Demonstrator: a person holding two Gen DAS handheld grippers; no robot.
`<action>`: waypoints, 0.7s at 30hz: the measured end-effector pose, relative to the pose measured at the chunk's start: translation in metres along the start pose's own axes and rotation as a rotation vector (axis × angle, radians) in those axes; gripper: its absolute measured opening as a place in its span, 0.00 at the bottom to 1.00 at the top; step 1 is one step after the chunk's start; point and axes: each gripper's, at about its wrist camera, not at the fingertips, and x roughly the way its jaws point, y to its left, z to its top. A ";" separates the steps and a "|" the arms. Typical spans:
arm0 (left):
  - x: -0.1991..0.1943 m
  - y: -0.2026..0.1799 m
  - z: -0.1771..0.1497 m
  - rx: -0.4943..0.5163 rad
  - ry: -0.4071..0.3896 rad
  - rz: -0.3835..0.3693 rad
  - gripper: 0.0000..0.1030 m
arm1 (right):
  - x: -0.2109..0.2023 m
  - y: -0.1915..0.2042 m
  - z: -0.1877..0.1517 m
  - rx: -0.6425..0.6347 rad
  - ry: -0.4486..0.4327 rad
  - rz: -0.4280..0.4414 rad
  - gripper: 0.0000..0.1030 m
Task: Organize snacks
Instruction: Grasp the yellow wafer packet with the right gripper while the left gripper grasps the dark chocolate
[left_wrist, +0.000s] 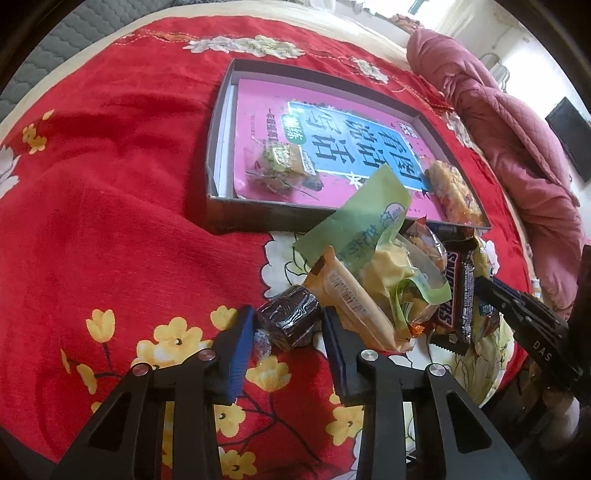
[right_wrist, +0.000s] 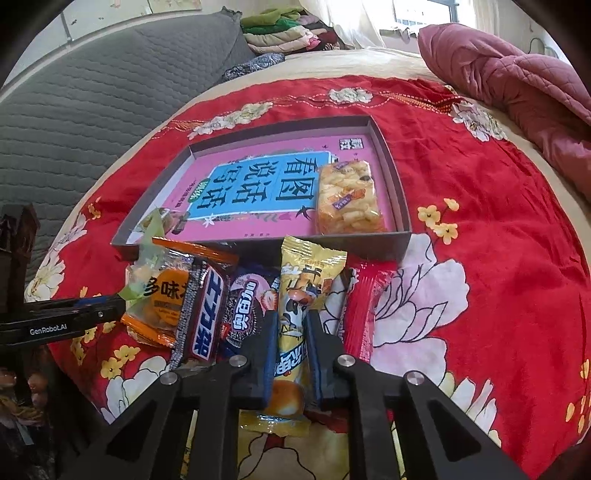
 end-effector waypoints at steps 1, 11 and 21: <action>-0.001 0.001 0.000 -0.002 -0.001 0.001 0.37 | -0.001 0.000 0.000 0.000 -0.003 0.003 0.15; -0.026 0.000 0.002 -0.008 -0.056 0.010 0.37 | -0.011 0.001 0.003 -0.002 -0.048 0.021 0.14; -0.041 -0.004 0.002 -0.002 -0.085 0.015 0.37 | -0.013 0.001 0.005 -0.007 -0.056 0.024 0.10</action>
